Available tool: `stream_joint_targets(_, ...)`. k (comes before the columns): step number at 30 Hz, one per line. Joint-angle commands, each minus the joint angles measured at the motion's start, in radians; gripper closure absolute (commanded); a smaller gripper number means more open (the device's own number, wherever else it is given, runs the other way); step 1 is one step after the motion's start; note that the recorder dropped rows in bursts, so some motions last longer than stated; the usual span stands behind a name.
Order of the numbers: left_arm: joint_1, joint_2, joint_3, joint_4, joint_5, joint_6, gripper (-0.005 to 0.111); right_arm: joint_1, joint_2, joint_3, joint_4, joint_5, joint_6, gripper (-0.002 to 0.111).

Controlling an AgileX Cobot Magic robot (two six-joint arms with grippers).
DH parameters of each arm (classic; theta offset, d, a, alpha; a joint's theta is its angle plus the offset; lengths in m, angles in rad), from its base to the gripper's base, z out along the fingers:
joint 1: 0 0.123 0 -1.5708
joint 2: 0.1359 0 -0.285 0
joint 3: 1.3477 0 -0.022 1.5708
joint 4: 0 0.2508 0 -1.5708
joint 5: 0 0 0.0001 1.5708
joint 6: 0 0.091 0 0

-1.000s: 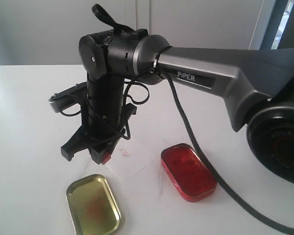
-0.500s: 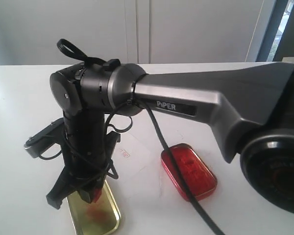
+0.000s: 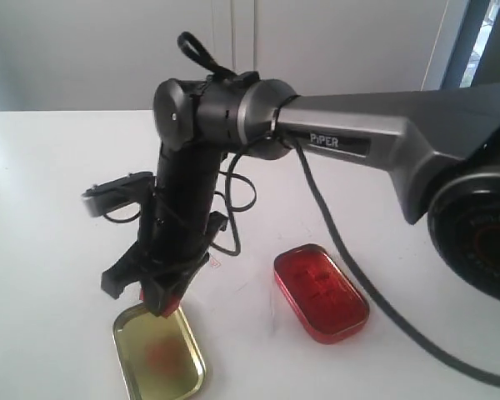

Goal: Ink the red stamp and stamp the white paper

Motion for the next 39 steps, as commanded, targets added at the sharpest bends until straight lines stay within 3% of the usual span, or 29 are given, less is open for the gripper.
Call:
stream_joint_targets(1,-0.004,-0.005,-0.001,-0.012,0.002,0.0,0.107,-0.094,-0.013,0.006,0.082,-0.01,-0.068,0.108)
stream_joint_targets(13,-0.004,-0.005,-0.001,-0.012,0.002,0.0,0.107,-0.377,-0.013,0.006,0.241,-0.028,-0.156,0.108)
stream_joint_targets(19,-0.004,-0.005,-0.001,-0.012,0.002,0.0,0.107,-0.449,0.015,0.006,0.28,-0.031,-0.167,0.108)
stream_joint_targets(39,-0.004,-0.005,-0.001,-0.012,0.002,0.0,0.107,-0.501,0.164,0.004,0.416,-0.105,-0.241,0.108)
